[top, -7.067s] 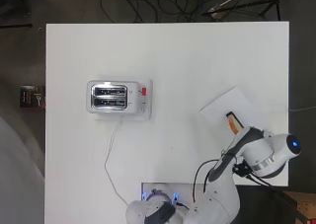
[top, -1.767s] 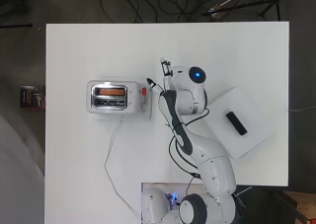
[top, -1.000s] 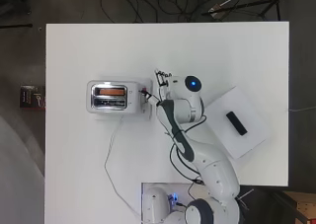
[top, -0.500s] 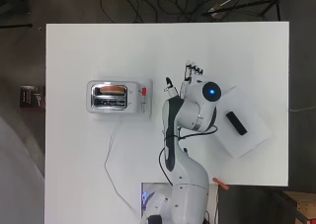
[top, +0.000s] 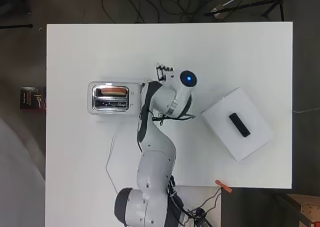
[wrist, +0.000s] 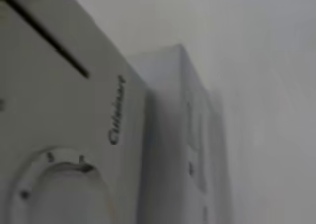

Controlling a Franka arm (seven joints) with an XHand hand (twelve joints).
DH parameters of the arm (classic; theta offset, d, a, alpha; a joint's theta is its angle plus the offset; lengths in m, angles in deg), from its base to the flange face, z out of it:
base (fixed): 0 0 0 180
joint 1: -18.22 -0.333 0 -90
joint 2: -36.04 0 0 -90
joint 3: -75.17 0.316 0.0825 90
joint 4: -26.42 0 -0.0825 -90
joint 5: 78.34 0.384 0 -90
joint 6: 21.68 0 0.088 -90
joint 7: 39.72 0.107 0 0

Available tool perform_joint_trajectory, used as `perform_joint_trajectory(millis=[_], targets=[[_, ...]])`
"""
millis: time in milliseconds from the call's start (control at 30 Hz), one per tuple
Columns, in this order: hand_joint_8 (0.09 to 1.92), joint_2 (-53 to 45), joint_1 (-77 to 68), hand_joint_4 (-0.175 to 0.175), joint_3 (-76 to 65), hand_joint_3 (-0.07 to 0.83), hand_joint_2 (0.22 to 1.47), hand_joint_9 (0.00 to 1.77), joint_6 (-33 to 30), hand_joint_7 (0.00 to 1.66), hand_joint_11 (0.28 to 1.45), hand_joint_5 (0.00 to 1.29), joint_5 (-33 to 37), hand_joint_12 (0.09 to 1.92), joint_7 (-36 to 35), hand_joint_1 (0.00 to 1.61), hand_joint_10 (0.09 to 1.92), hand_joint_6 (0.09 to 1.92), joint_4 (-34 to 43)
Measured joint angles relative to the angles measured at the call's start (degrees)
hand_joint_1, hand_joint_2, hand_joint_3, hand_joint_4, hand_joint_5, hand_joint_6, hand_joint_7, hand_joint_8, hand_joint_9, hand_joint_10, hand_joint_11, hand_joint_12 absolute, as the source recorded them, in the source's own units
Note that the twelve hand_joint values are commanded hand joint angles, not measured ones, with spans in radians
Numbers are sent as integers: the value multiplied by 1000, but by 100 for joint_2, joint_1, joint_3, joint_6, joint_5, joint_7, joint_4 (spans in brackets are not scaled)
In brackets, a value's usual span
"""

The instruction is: Teleoperate dual arm-hand system to toast a bread

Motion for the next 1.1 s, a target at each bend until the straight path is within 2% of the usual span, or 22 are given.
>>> perform_joint_trajectory(millis=[67,233,567,733,933,1067,1100], targets=[[87,90,21,-11,185,-2,1037,425,7,294,414,163,238,87,-238,123,87,87,-13],[87,237,53,-7,231,-2,1030,425,-51,298,410,163,132,87,-320,130,87,87,-138],[87,153,217,7,160,3,1038,383,-75,265,400,156,43,87,-94,124,87,87,-394],[87,-215,411,7,325,8,1059,372,-205,261,407,131,324,87,-169,79,87,87,-449],[87,-1000,750,27,753,1,1051,391,-562,307,442,138,590,87,-17,49,87,87,-351],[87,-613,785,12,912,-4,1047,535,-683,378,490,188,383,87,149,14,87,87,-354],[87,-353,803,5,986,-12,1022,481,-695,328,469,185,281,87,193,7,87,87,-321]])
